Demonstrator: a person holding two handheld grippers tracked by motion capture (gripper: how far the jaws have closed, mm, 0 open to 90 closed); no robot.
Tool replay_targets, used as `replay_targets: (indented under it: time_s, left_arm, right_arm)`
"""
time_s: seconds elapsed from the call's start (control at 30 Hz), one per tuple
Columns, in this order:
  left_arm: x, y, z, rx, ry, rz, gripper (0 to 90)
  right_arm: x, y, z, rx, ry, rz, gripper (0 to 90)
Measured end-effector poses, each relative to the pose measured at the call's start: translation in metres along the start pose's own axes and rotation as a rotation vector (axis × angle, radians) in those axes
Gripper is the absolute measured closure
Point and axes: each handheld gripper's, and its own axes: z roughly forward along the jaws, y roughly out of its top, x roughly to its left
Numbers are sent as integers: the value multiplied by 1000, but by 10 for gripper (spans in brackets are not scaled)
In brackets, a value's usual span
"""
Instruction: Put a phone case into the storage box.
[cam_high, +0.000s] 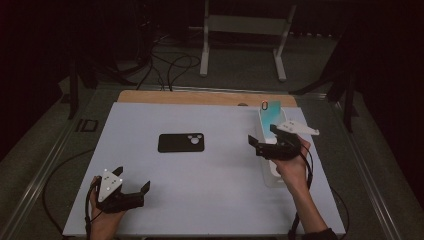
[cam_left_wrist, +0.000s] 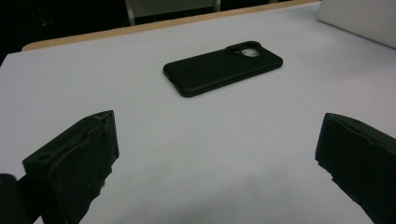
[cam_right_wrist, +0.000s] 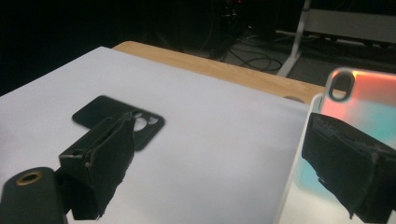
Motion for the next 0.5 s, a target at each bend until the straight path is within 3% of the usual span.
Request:
replay_targets:
  time_s: [0.27, 0.33, 0.5]
  left_arm:
    - [0, 0, 0, -2, 2, -5, 0]
    - [0, 0, 0, -1, 3, -3, 0]
    - [1, -1, 0, 1, 9, -6, 0]
  right_arm:
    - [3, -33, -22, -31, 10, -36, 94]
    - [4, -37, -24, -41, 17, -25, 94]
    - [7, -60, -35, -92, 71, -44, 93]
